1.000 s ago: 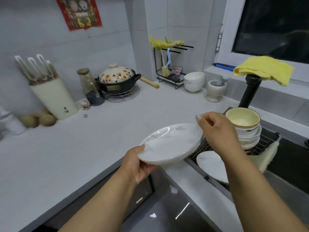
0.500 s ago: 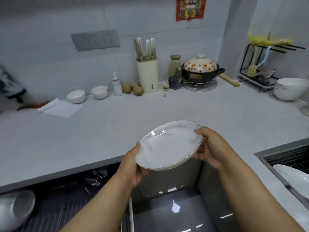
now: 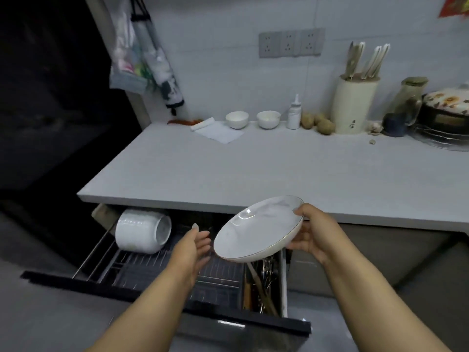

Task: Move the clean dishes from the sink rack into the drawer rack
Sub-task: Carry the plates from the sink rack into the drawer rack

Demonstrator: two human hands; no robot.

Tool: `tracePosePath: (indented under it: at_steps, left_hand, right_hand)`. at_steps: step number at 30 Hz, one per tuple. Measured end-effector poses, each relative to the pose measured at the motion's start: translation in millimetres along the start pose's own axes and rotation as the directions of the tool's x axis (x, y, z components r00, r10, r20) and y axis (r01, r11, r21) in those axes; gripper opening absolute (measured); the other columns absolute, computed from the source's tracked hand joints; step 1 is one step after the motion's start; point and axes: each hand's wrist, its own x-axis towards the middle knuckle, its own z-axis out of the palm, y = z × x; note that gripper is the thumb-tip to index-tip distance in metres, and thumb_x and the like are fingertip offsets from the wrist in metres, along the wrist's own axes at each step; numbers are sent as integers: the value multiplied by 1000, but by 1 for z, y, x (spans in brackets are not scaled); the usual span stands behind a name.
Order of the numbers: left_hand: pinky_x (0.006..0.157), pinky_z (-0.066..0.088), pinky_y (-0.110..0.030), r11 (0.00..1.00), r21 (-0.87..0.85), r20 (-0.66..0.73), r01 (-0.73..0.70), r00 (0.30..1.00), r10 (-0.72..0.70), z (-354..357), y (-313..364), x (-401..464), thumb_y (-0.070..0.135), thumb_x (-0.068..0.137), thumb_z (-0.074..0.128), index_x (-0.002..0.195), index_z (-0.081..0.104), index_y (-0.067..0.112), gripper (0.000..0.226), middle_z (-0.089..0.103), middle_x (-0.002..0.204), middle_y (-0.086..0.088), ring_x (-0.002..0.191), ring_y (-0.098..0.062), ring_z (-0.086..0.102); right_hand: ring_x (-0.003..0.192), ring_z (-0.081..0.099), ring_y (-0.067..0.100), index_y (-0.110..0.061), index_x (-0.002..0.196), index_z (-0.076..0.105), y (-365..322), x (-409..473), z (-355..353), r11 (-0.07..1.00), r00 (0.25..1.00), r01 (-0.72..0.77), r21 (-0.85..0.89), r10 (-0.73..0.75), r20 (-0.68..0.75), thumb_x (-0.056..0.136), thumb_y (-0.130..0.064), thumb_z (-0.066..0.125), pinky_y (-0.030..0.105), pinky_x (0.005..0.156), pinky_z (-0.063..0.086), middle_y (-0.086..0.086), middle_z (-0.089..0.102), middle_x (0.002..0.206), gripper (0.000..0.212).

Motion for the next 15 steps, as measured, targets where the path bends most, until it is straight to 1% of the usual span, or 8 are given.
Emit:
tracePosePath:
  at_steps: [2,5,7,9,12,13,14,15]
  left_hand:
    - [99,43,-42,1000,-7,-67,-17,998,17,-32,-1,3,44,100,39,110,63,12,42,60,125,-11,112,-22,56]
    - [105,35,-42,999,-3,-136,-38,990,37,-70,-7,9,37,102,35,130,55,10,44,52,138,-10,126,-23,48]
    - [111,30,-44,999,11,-180,-37,983,38,-91,-9,12,34,102,35,137,50,11,45,47,144,-8,133,-23,42]
    - [110,28,-42,998,29,-223,-47,973,52,-109,-14,17,35,101,37,140,47,13,45,46,146,-5,135,-23,40]
    - [107,28,-36,992,91,-264,-84,959,105,-133,-22,25,36,101,39,139,46,16,43,46,143,-1,134,-21,39]
    - [108,28,-35,987,129,-288,-98,948,132,-141,-25,29,37,100,41,139,47,17,44,47,142,0,134,-21,40]
    - [111,28,-36,978,176,-308,-111,938,161,-149,-27,34,40,98,43,138,49,17,47,48,142,0,133,-21,41]
    - [114,29,-39,965,237,-324,-108,928,183,-157,-29,40,43,96,44,137,50,17,49,49,142,-1,133,-22,41]
  right_hand:
    - [60,59,26,-6,95,56,12,2,28,999,999,-28,-21,28,27,92,-14,47,35,52,57,14,56,76,12]
    - [63,62,29,-6,94,55,28,10,65,996,996,-68,-54,71,61,92,-13,48,35,52,58,16,58,79,10]
    - [67,63,30,-4,94,54,38,19,88,991,991,-102,-88,109,80,92,-11,48,38,56,59,18,60,84,10]
    - [70,64,32,-1,100,53,51,32,109,984,986,-128,-123,139,92,92,-11,48,42,62,58,19,60,87,14]
    - [68,64,34,1,111,50,72,54,139,972,978,-162,-172,181,103,93,-10,49,41,57,58,19,60,88,22]
    - [66,63,34,2,111,50,80,63,149,966,975,-178,-186,199,102,93,-10,49,42,59,58,19,60,86,22]
    - [64,63,34,2,111,50,87,73,159,960,971,-194,-201,217,100,93,-9,49,44,62,57,19,59,83,22]
    - [62,62,33,2,110,49,94,83,167,954,967,-209,-216,234,96,93,-9,49,43,62,57,19,59,80,21]
